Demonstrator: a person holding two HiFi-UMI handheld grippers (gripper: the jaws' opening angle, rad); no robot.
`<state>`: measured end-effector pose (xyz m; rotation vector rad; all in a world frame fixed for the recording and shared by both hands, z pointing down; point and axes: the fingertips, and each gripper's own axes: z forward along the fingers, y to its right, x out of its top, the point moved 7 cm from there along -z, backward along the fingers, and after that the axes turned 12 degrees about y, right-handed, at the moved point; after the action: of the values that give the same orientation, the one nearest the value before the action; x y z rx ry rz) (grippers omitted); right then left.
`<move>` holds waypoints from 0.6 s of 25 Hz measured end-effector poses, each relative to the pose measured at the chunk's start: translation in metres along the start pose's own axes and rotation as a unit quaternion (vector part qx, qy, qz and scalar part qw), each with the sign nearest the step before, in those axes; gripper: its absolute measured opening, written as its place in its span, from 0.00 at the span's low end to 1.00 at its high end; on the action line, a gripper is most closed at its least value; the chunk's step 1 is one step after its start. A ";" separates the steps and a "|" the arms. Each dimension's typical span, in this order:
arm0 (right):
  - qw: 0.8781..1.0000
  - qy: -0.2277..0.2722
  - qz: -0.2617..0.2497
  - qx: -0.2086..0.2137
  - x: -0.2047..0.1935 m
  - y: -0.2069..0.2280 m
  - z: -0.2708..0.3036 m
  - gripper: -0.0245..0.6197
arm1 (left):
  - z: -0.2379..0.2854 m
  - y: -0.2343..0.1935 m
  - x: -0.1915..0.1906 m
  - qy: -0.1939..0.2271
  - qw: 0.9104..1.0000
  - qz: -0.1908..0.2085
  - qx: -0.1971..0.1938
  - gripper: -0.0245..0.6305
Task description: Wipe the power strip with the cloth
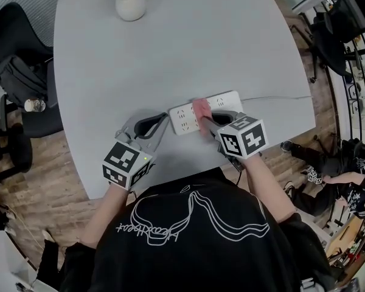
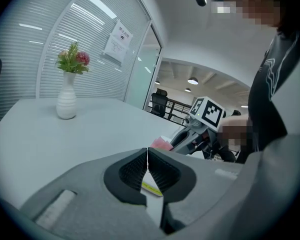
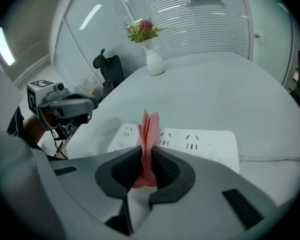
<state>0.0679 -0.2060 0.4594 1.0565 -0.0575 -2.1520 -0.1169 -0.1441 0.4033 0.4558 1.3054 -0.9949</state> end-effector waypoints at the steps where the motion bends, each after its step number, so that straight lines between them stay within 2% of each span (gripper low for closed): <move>1: 1.000 0.001 0.006 -0.001 -0.001 0.004 -0.003 0.13 | 0.003 0.002 0.001 0.003 1.000 0.001 -0.004 0.06; 6: 1.000 0.004 0.023 -0.015 -0.004 0.016 -0.012 0.13 | 0.012 0.005 0.005 0.026 0.999 -0.017 -0.027 0.06; 10: 0.999 0.009 0.031 -0.030 -0.004 0.032 -0.022 0.13 | 0.023 0.004 0.009 0.020 0.999 -0.007 -0.029 0.06; 15: 0.998 0.011 0.044 -0.045 -0.005 0.052 -0.035 0.13 | 0.036 0.006 0.010 0.025 0.999 -0.023 -0.031 0.06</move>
<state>0.1252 -0.2317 0.4573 1.0077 0.0035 -2.0433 -0.0918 -0.1717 0.4019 0.4068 1.3927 -0.9828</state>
